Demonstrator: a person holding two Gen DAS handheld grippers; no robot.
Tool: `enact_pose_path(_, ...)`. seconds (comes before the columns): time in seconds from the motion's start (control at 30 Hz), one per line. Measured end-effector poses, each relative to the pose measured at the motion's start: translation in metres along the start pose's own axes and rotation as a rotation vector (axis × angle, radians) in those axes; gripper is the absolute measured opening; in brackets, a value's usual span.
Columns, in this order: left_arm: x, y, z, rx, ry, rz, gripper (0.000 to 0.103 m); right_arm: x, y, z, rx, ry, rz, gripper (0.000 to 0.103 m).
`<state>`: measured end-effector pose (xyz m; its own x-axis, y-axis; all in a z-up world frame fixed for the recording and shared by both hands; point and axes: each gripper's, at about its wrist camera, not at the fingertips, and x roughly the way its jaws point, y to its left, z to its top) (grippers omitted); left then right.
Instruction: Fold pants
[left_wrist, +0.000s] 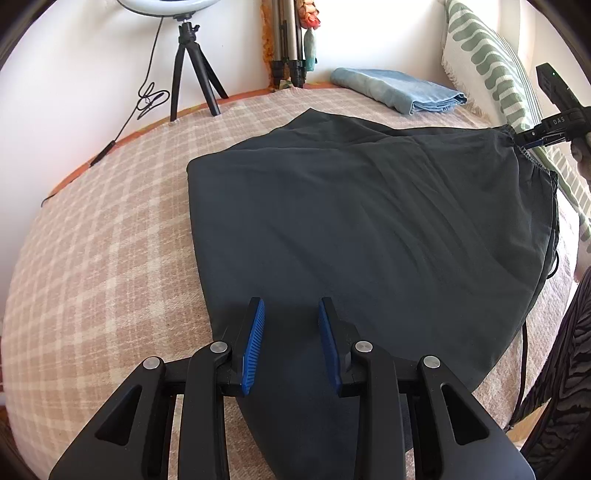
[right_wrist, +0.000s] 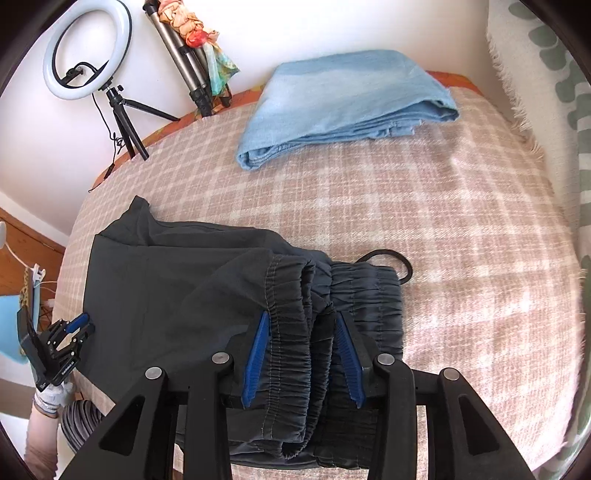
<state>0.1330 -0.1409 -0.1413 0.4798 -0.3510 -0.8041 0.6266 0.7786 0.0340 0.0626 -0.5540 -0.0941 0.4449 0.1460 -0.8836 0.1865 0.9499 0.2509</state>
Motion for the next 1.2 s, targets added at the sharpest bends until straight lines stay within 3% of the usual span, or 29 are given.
enact_pose_path(0.1,0.0,0.002,0.0,-0.006,-0.004,-0.007,0.028,-0.02,0.023,-0.011,-0.066,-0.072,-0.028,0.041)
enact_pose_path(0.17,0.0,0.003,-0.001,-0.012,-0.009,-0.004,0.028,-0.024,0.037,-0.02,-0.103,-0.098,0.009,0.041)
enact_pose_path(0.23,-0.001,0.005,-0.003,-0.023,-0.011,-0.001,0.028,-0.014,0.046,-0.026,-0.127,-0.075,0.026,0.039)
enact_pose_path(0.43,-0.008,0.013,-0.011,-0.041,-0.014,0.031,0.028,0.019,0.036,-0.042,-0.1,0.028,-0.038,0.037)
enact_pose_path(0.67,-0.026,0.034,-0.025,-0.17,-0.029,0.032,0.029,0.001,0.039,-0.049,-0.107,-0.002,-0.084,0.039)
enact_pose_path(0.77,-0.032,0.037,-0.034,-0.233,-0.034,0.012,0.051,-0.014,0.056,-0.046,-0.122,-0.047,-0.034,0.04)
enact_pose_path(0.87,-0.032,0.036,-0.042,-0.285,-0.016,-0.014,0.051,-0.025,0.086,-0.038,-0.162,-0.09,0.028,0.042)
enact_pose_path(0.97,-0.029,0.035,-0.05,-0.336,-0.006,-0.01,0.051,-0.03,0.123,-0.026,-0.205,-0.117,0.12,0.052)
enact_pose_path(1.2,-0.031,0.036,-0.056,-0.432,-0.049,-0.078,0.05,-0.014,0.235,0.002,-0.348,-0.093,0.235,0.063)
